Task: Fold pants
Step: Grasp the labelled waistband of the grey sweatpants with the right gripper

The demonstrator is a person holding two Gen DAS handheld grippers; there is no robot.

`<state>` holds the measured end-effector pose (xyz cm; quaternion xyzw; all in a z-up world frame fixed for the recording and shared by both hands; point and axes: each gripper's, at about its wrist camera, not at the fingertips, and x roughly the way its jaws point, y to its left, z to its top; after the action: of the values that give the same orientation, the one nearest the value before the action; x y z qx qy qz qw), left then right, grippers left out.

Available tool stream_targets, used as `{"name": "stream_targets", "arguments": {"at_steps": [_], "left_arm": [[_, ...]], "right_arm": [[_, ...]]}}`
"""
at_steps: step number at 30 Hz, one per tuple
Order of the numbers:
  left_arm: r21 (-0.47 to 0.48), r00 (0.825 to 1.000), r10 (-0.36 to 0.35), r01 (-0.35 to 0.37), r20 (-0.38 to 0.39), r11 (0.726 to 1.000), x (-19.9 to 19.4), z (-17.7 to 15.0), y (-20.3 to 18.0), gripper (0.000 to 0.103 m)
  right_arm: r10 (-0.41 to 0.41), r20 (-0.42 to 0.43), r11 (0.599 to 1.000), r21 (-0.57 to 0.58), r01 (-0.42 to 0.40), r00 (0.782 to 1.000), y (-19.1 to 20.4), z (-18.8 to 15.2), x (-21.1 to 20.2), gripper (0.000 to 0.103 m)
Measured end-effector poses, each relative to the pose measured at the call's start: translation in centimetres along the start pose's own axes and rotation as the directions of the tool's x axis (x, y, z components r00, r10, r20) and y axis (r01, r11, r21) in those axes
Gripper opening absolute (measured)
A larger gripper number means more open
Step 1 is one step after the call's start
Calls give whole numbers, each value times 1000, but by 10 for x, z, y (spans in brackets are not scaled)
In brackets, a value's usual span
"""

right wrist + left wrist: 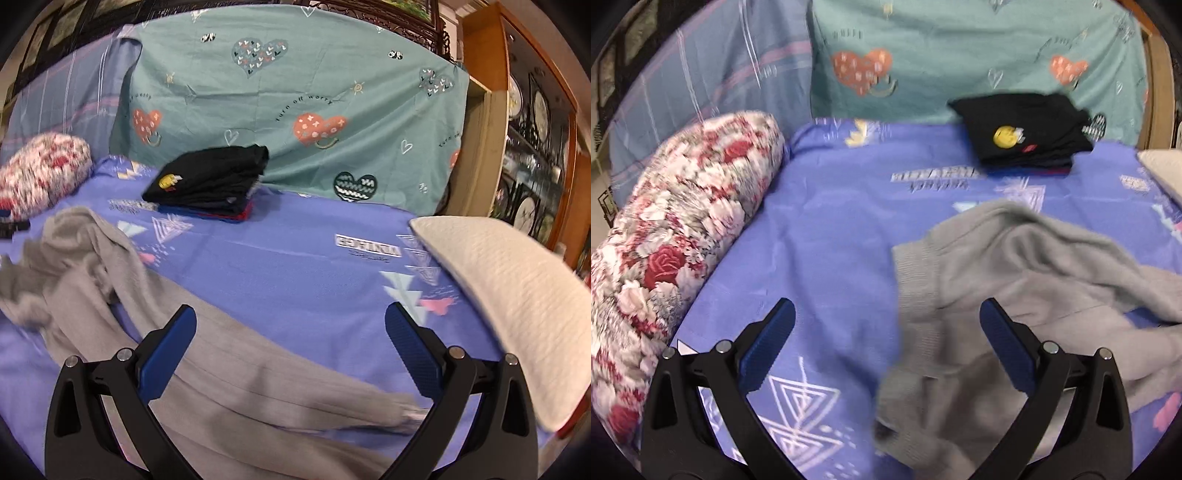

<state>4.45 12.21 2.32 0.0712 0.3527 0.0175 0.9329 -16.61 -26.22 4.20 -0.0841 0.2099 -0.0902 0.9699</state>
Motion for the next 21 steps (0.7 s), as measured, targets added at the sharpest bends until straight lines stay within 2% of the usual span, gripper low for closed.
{"name": "stream_targets", "arguments": {"at_steps": [1, 3, 5, 7, 8, 11, 14, 15, 16, 17, 19, 20, 21], "left_arm": [[-3, 999, 1, -1, -33, 1000, 13, 3, 7, 101], [-24, 993, -49, 46, -108, 999, 43, 11, 14, 101], [-45, 972, -144, 138, -185, 989, 73, 16, 14, 101], [-55, 951, -209, 202, -227, 978, 94, 22, 7, 101], [-53, 933, -252, 247, -256, 968, 106, 24, 1, 101], [-40, 886, -324, 330, -331, 943, 127, 29, -14, 101], [-11, 867, -355, 375, -350, 927, 132, 29, -27, 100], [0, 863, -367, 392, -348, 920, 133, 30, -30, 96], [7, 855, -384, 412, -348, 911, 133, 30, -32, 83], [11, 844, -395, 427, -363, 904, 135, 30, -36, 79], [9, 842, -390, 423, -373, 906, 135, 32, -38, 57], [7, 839, -396, 430, -373, 903, 134, 35, -40, 49], [11, 841, -398, 432, -367, 902, 130, 37, -41, 41]], "right_arm": [[-10, -12, 1000, -24, 9, 1000, -9, -2, -2, 102], [-27, -58, 998, -60, 24, 998, -25, -6, -2, 102], [-32, -104, 996, -86, 23, 994, -41, -12, -1, 102], [-50, -158, 994, -102, 34, 986, -56, -21, 1, 102], [-60, -186, 994, -100, 41, 981, -62, -26, 4, 102], [-54, -283, 997, -61, 38, 958, -86, -43, 11, 102], [-19, -346, 1000, -28, 10, 938, -97, -58, 15, 102], [-7, -353, 1000, -31, -4, 935, -98, -61, 17, 102], [8, -360, 999, -36, -23, 933, -97, -62, 21, 102], [15, -371, 998, -44, -34, 928, -95, -61, 28, 102], [-1, -423, 995, -95, -43, 906, -90, -59, 48, 100], [-7, -459, 991, -123, -56, 888, -86, -58, 60, 93], [-3, -496, 986, -148, -82, 868, -82, -59, 71, 46]]}}
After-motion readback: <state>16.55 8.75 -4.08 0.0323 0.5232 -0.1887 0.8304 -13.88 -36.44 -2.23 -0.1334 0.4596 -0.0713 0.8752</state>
